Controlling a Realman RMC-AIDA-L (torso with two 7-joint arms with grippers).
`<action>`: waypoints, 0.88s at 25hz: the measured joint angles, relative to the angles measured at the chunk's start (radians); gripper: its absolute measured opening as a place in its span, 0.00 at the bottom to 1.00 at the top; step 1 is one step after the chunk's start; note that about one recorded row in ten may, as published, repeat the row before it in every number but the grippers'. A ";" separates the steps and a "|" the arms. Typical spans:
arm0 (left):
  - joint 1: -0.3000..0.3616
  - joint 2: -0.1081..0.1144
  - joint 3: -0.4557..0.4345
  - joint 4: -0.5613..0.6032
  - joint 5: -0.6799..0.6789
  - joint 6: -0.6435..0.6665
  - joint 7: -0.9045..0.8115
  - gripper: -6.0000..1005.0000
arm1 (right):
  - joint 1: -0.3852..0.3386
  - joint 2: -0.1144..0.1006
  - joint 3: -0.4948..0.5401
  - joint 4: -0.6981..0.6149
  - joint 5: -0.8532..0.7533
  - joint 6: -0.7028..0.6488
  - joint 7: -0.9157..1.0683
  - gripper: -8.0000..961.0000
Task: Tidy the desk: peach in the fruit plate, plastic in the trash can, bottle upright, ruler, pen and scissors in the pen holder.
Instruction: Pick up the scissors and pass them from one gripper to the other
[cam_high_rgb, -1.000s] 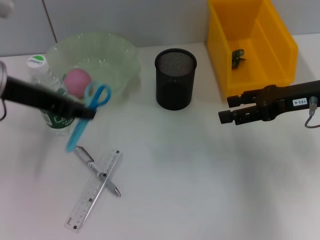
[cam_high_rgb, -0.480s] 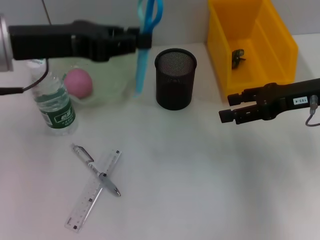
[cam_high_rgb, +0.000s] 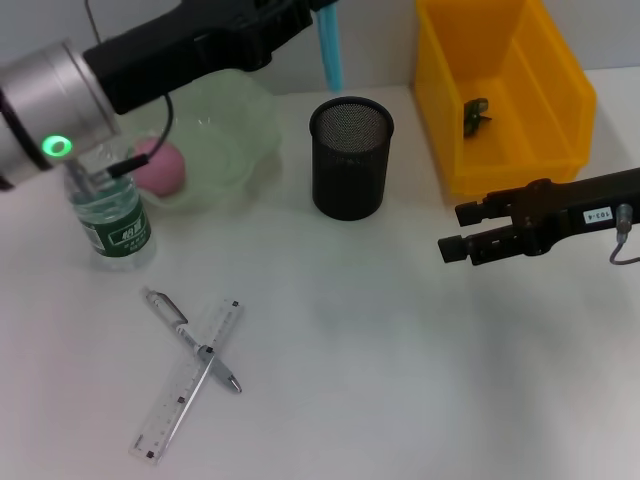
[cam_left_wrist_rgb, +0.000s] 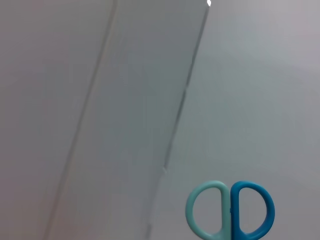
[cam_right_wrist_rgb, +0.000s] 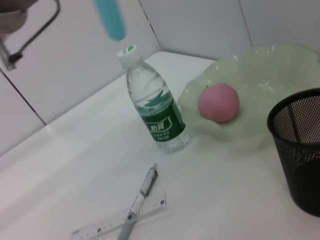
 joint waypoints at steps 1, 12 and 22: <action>0.000 0.000 0.000 0.000 0.000 0.000 0.000 0.26 | 0.000 0.000 0.000 0.000 0.000 0.000 0.000 0.86; -0.008 -0.002 0.426 -0.158 -0.726 -0.284 0.678 0.27 | 0.005 0.022 0.000 -0.012 -0.035 0.005 -0.036 0.86; 0.030 -0.003 0.678 -0.168 -1.222 -0.298 1.125 0.28 | -0.003 0.115 0.078 -0.033 -0.028 0.069 -0.231 0.86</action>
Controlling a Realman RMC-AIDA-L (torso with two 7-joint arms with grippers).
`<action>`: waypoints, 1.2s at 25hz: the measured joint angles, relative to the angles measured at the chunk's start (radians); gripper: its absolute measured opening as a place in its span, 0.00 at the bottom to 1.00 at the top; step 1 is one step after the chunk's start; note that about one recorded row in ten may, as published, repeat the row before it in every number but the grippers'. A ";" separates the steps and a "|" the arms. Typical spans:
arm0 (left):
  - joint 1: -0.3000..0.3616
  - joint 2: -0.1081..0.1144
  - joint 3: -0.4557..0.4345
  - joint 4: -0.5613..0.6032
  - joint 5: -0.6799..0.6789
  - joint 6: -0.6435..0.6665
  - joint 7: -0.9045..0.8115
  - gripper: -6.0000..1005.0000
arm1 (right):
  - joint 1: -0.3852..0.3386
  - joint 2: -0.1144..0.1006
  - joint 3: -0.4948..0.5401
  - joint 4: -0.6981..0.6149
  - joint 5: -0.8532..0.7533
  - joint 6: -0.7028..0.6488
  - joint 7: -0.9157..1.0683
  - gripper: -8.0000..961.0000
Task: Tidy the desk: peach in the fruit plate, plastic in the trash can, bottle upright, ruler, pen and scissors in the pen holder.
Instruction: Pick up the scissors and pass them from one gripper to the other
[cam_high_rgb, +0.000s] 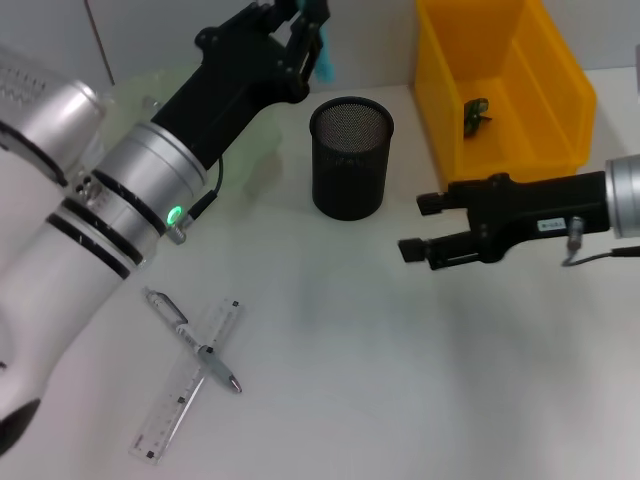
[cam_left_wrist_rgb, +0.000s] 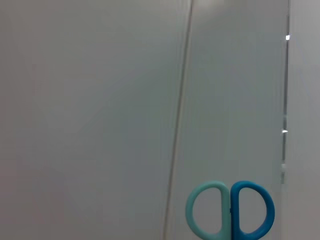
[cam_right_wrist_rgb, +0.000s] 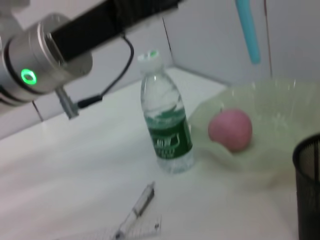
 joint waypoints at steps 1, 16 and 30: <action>0.000 0.000 0.000 0.000 0.000 0.000 0.000 0.28 | 0.000 0.000 0.000 0.000 0.000 0.000 0.000 0.86; 0.065 0.000 0.050 -0.006 -0.078 -0.008 0.158 0.29 | -0.169 0.031 0.090 0.169 0.578 -0.072 -0.383 0.86; 0.009 0.000 0.170 -0.013 -0.252 -0.049 0.341 0.31 | 0.007 0.037 -0.023 0.215 0.667 -0.020 -0.392 0.86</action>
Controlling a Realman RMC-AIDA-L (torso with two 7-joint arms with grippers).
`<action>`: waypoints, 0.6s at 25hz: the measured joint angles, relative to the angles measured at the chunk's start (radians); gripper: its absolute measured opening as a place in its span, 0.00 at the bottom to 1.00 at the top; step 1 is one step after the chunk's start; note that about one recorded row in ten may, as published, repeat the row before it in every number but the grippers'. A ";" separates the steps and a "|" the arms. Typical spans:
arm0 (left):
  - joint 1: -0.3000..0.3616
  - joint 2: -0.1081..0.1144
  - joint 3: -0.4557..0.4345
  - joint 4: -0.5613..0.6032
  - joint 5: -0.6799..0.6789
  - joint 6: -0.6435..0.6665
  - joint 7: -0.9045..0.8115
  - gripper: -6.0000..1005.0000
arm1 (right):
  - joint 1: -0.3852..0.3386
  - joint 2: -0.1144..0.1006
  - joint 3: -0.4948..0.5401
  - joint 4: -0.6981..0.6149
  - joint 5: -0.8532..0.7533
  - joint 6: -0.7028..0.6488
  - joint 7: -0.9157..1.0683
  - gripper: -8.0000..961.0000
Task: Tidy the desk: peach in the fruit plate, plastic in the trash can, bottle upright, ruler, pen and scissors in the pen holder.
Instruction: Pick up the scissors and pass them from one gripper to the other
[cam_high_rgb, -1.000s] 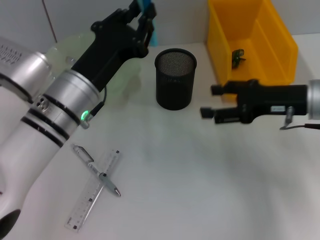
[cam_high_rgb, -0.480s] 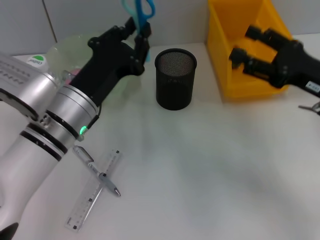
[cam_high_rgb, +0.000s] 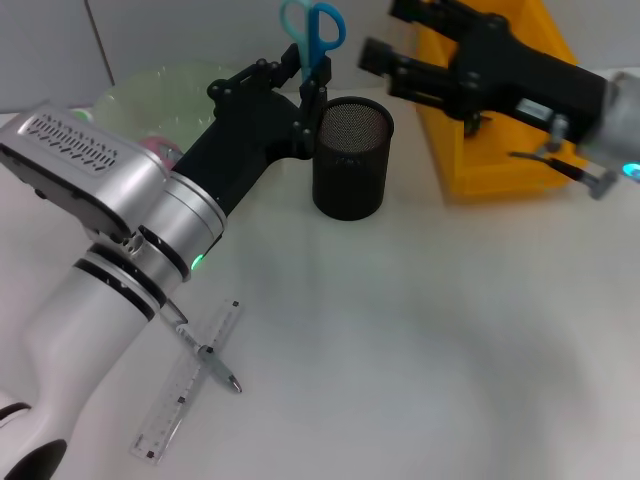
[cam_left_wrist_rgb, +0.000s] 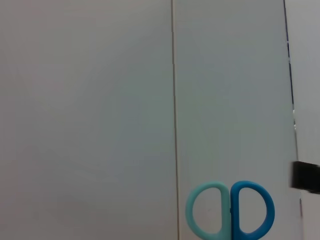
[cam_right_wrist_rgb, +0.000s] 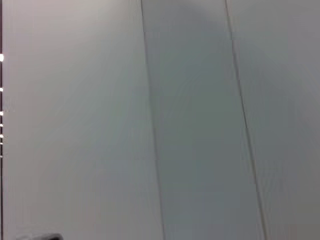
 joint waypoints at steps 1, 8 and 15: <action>-0.003 0.000 0.003 0.000 -0.010 -0.002 0.005 0.31 | 0.007 0.001 -0.010 0.003 0.011 0.016 0.000 0.86; -0.012 0.000 0.007 0.000 -0.021 -0.003 0.015 0.31 | 0.015 0.003 -0.200 -0.013 0.157 0.146 -0.007 0.86; -0.025 0.000 0.046 0.003 -0.121 -0.005 0.108 0.32 | 0.004 0.002 -0.403 -0.090 0.255 0.331 -0.036 0.86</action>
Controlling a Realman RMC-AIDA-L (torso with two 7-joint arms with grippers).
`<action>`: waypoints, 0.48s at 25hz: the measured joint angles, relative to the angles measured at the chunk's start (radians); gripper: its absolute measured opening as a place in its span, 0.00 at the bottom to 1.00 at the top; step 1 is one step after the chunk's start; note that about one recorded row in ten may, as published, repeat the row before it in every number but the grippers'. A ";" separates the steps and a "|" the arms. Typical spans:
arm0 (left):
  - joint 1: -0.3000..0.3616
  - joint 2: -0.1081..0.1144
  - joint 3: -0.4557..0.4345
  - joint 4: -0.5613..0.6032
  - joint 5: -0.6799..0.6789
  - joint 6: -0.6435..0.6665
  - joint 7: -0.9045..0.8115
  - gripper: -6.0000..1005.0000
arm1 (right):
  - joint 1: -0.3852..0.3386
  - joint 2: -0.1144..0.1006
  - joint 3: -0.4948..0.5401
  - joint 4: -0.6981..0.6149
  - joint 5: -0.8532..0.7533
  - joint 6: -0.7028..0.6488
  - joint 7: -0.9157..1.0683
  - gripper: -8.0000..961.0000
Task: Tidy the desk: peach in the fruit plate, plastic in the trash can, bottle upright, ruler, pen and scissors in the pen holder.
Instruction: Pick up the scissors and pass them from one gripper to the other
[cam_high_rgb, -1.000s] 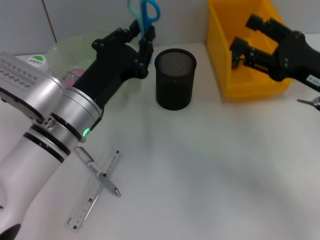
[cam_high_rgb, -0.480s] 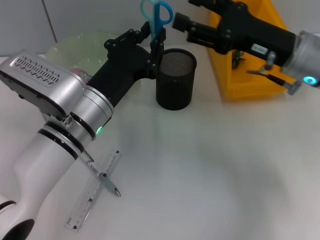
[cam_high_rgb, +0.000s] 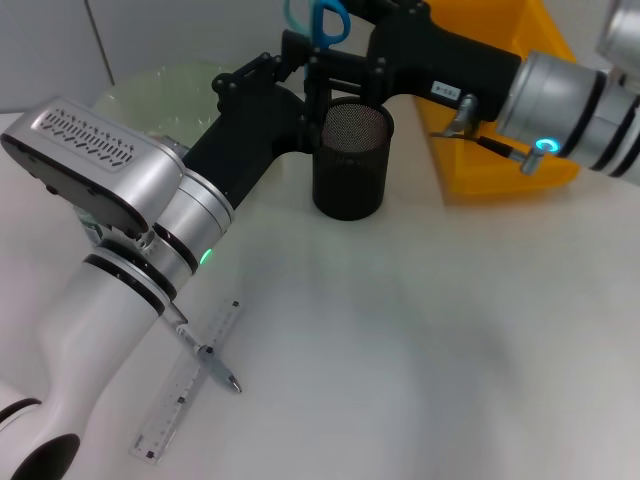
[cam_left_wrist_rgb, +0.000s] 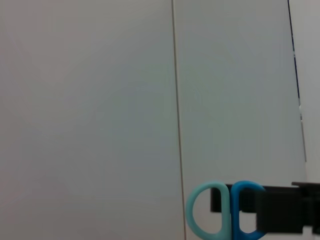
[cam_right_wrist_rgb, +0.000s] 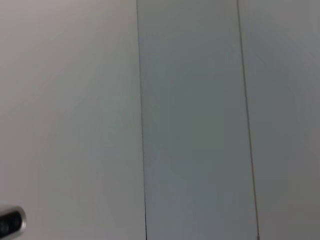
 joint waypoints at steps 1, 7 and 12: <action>0.000 0.000 0.000 0.000 0.000 0.000 0.000 0.32 | 0.000 0.000 0.000 0.000 0.000 0.000 0.000 0.85; 0.000 0.000 0.002 0.001 -0.010 0.003 0.007 0.33 | -0.001 0.000 -0.022 -0.030 0.023 0.038 0.000 0.85; 0.002 0.000 0.001 0.001 -0.011 0.006 0.007 0.33 | -0.002 -0.001 -0.023 -0.042 0.023 0.059 -0.003 0.84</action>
